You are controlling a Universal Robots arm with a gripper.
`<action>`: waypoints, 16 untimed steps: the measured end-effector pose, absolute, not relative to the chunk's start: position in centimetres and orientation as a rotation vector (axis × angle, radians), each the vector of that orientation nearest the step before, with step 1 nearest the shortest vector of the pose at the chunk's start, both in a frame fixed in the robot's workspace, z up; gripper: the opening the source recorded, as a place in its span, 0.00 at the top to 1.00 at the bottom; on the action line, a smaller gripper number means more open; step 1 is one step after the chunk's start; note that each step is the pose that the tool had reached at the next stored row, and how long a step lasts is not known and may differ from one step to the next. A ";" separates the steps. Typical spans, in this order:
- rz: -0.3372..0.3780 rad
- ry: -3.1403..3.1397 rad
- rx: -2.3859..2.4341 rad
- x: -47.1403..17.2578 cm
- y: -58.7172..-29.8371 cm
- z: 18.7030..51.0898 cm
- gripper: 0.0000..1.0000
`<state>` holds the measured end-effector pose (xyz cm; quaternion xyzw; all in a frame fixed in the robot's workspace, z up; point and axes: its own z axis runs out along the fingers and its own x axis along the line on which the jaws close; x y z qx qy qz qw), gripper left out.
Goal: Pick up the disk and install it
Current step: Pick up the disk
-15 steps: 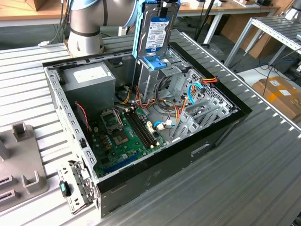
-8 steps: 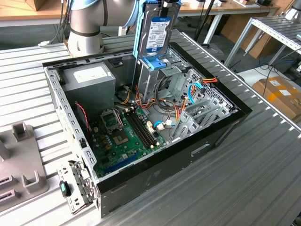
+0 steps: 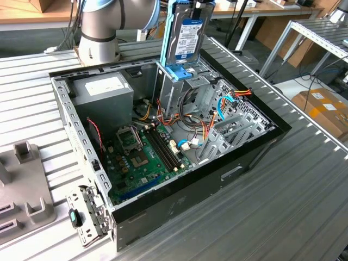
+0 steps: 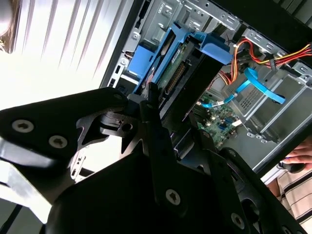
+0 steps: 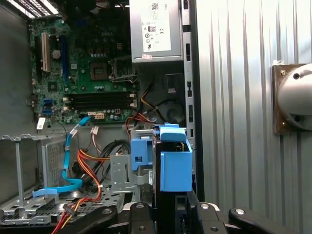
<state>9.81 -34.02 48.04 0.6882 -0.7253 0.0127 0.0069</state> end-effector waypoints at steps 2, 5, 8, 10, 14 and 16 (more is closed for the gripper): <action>0.040 -2.269 2.153 10.6 -34.0 48.0 0.65; 0.040 -2.269 2.153 11.6 -34.0 48.0 0.65; 0.040 -2.269 2.153 12.1 -34.0 48.0 0.65; 0.040 -2.269 2.153 12.1 -34.0 48.0 0.65; 0.040 -2.269 2.153 12.2 -34.2 48.0 0.65; 0.040 -2.269 2.153 12.2 -34.3 48.0 0.65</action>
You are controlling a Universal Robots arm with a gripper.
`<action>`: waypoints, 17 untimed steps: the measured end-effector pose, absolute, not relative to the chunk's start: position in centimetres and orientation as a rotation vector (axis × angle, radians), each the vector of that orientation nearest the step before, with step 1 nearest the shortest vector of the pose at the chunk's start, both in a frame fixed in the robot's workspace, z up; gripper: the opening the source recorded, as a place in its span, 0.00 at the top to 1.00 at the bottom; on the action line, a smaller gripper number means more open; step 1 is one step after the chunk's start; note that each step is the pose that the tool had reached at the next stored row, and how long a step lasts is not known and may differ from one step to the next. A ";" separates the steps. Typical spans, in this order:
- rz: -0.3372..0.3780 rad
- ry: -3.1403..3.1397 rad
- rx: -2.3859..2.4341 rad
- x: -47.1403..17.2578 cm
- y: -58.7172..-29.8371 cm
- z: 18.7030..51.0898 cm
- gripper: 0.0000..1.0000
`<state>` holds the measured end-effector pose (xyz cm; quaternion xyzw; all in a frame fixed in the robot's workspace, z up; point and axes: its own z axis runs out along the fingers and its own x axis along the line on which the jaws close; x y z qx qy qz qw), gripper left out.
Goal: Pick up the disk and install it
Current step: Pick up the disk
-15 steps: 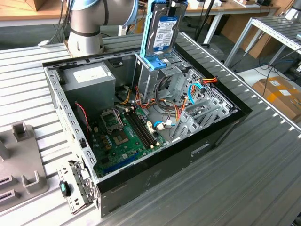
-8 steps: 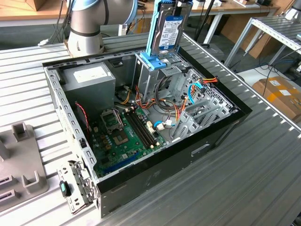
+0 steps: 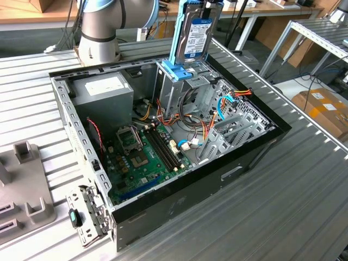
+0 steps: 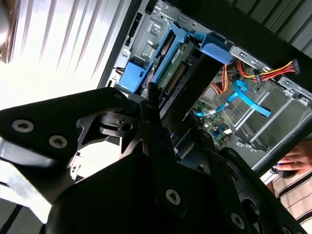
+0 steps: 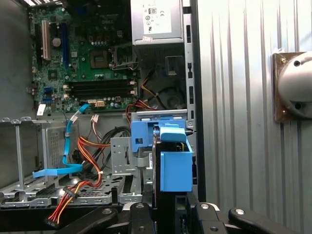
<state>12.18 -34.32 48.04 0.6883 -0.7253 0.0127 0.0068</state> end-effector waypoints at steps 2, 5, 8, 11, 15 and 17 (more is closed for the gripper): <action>0.040 -2.269 2.153 12.2 -34.6 48.0 0.65; 0.040 -2.269 2.153 12.3 -34.9 48.0 0.65; 0.040 -2.269 2.153 12.4 -35.3 48.0 0.65; 0.040 -2.269 2.153 12.6 -35.8 48.0 0.65; 0.040 -2.269 2.153 12.7 -36.3 48.0 0.65; 0.040 -2.269 2.153 12.8 -36.6 48.0 0.65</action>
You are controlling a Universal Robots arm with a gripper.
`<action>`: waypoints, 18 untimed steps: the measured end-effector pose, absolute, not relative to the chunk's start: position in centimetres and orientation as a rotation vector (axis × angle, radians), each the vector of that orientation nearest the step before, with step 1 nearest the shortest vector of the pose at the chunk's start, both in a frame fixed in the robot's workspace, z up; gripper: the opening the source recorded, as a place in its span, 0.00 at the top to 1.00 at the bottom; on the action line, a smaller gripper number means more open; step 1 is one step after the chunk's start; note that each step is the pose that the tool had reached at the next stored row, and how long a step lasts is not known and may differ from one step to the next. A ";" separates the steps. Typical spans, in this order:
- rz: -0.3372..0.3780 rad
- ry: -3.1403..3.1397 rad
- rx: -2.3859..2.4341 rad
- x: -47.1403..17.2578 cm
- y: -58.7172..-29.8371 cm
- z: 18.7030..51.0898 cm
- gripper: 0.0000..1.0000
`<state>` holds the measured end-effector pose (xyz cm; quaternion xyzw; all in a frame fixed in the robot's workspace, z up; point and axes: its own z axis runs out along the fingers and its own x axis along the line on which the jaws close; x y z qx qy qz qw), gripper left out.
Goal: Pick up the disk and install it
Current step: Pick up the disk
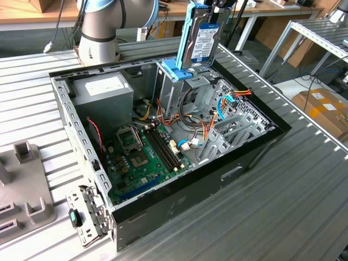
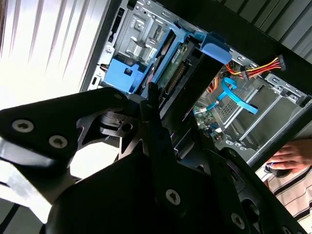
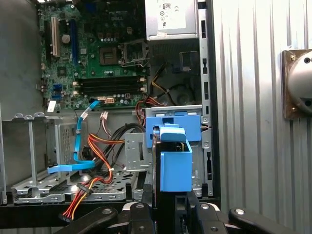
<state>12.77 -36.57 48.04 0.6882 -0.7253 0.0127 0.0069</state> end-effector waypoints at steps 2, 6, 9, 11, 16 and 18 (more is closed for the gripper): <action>0.040 -2.269 2.153 12.9 -36.9 48.0 0.65; 0.040 -2.269 2.153 13.0 -37.5 48.0 0.65; 0.040 -2.269 2.153 13.1 -38.1 48.0 0.65; 0.040 -2.269 2.153 13.2 -38.4 48.0 0.65; 0.040 -2.269 2.153 13.5 -39.1 48.0 0.65; 0.040 -2.269 2.153 13.6 -39.4 48.0 0.65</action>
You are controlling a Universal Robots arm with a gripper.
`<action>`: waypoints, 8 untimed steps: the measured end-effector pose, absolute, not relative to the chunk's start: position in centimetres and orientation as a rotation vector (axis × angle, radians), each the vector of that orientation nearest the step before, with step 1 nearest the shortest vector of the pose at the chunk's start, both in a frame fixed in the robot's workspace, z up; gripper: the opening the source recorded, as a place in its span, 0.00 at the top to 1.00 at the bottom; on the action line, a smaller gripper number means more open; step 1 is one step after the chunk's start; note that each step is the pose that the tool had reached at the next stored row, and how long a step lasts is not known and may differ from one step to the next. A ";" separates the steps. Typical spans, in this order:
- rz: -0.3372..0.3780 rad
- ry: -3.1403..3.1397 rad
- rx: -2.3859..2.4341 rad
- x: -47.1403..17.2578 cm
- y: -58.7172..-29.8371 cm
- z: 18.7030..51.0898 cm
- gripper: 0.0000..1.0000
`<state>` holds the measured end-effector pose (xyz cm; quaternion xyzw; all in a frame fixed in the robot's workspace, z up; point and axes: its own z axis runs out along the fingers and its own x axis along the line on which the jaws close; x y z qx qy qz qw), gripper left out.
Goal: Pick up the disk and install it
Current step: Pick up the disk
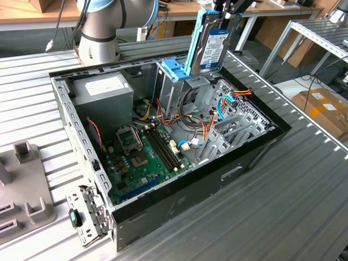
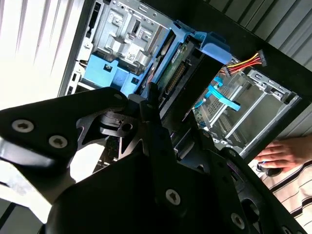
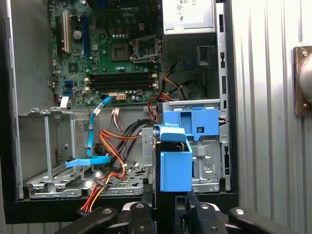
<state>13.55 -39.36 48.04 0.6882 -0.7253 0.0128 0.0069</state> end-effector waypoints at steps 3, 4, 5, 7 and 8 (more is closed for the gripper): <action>0.040 -2.269 2.153 13.6 -39.7 48.0 0.65; 0.040 -2.269 2.153 13.7 -39.9 48.0 0.65; 0.040 -2.269 2.153 13.7 -40.1 48.0 0.65; 0.040 -2.269 2.153 13.8 -40.3 48.0 0.65; 0.040 -2.269 2.153 13.8 -40.5 48.0 0.65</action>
